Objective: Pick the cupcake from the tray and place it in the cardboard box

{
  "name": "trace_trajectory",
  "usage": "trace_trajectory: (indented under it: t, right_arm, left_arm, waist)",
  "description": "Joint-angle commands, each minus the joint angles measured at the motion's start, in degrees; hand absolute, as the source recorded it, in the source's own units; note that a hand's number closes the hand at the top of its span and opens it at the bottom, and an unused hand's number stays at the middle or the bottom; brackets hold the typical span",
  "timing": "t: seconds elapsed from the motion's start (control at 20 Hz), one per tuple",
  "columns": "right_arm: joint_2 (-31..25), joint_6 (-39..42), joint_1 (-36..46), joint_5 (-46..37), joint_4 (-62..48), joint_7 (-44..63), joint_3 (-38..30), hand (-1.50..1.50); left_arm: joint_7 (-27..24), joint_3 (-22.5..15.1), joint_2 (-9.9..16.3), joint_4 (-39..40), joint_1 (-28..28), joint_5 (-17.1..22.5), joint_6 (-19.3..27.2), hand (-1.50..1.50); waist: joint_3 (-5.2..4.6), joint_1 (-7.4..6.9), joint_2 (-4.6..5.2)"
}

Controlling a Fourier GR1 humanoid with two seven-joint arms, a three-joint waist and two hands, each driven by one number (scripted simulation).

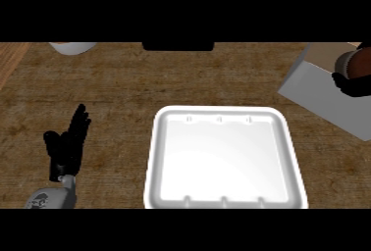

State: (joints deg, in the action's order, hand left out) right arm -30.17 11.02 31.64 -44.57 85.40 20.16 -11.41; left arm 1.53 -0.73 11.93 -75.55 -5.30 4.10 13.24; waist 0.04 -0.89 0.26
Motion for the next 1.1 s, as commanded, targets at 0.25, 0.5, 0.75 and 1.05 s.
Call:
trace_trajectory:
  t: [0.25,0.5,0.75,1.05]
  right_arm:
    - [-2.2,-10.8,10.2,-2.5,-31.4,-12.1,-4.3,1.50]
    - [-0.6,-13.0,12.8,1.9,-43.2,-18.6,-8.0,-1.50]
    - [-0.2,-13.8,13.0,9.3,-47.0,-29.4,-13.4,-1.50]
    - [-2.4,-8.0,14.9,21.2,-50.6,-37.9,-22.8,-1.50]
  left_arm:
    - [2.6,-1.7,-2.0,-1.7,-1.8,-2.9,2.5,0.00]
    - [0.5,0.0,-0.7,0.8,-1.5,-1.9,0.1,0.00]
    - [-0.6,0.2,-1.5,1.1,-0.2,-1.4,-0.3,0.00]
    - [-2.7,2.1,-0.1,2.5,0.1,-0.3,-2.0,0.00]
  waist:
    - [0.03,-0.59,0.19]
    - [0.03,-0.70,0.31]
    - [0.05,-0.32,0.16]
    - [0.08,-0.18,0.26]
